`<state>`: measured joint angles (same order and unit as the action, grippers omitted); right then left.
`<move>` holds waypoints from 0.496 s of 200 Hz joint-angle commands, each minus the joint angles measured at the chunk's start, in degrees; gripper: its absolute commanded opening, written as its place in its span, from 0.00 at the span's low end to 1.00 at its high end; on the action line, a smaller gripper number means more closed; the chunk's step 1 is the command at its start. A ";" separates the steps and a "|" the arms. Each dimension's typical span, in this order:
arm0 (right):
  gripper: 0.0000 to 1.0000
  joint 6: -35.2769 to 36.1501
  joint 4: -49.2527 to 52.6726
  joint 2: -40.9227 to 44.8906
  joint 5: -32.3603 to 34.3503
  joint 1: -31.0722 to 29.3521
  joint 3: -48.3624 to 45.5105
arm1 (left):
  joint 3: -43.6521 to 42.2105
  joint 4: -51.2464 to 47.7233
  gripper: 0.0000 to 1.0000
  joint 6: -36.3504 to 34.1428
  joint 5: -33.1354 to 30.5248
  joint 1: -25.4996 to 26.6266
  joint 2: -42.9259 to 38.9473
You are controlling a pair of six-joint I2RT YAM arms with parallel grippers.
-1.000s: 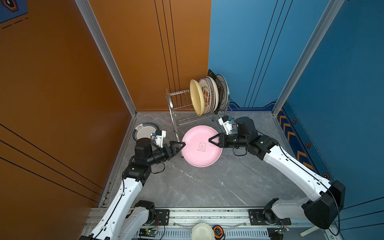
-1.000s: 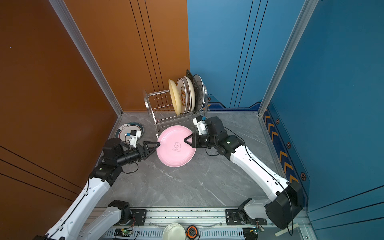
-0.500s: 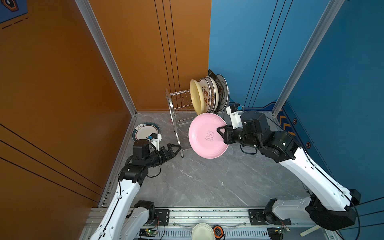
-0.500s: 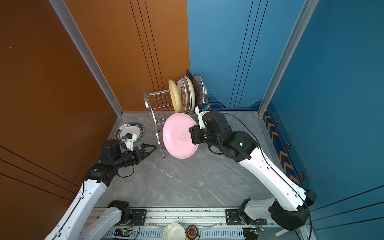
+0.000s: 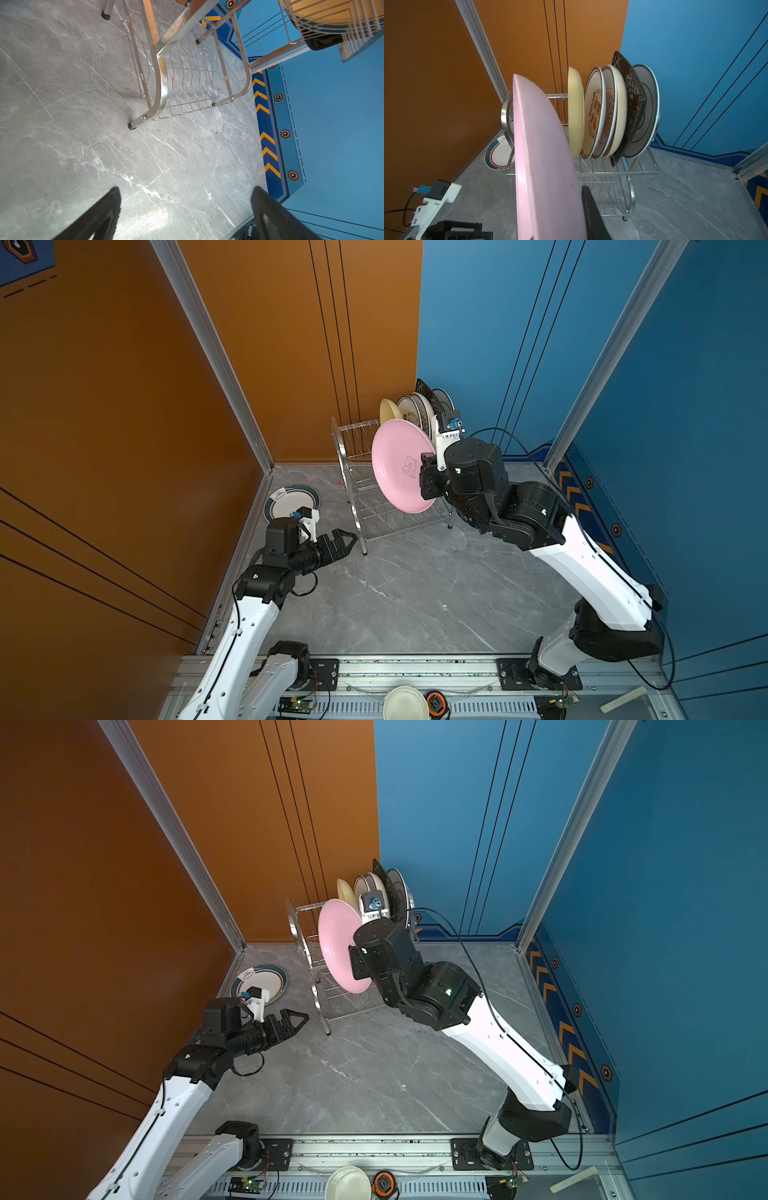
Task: Load the plates into the dish rack
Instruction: 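Lower the pink plate into the rack slot beside the yellow plate with the right gripper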
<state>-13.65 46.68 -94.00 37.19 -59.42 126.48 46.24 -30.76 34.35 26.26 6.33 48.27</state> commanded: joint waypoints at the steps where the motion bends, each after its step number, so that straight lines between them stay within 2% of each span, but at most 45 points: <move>1: 0.02 8.34 -8.70 -2.71 10.77 -1.27 3.51 | 1.45 -1.74 0.98 -1.89 -2.31 0.43 0.37; 53: 0.02 21.38 -25.22 -10.10 16.74 -0.99 6.84 | 1.16 -1.80 0.98 -1.66 -2.25 1.62 0.66; 99: 0.02 24.81 -31.69 -17.79 17.17 0.96 11.28 | 1.05 -1.85 0.98 -1.39 -1.83 2.55 0.85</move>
<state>6.87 22.94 -109.54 51.33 -59.48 135.04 46.33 -31.57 33.85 24.82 8.32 48.88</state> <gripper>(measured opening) 0.167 0.983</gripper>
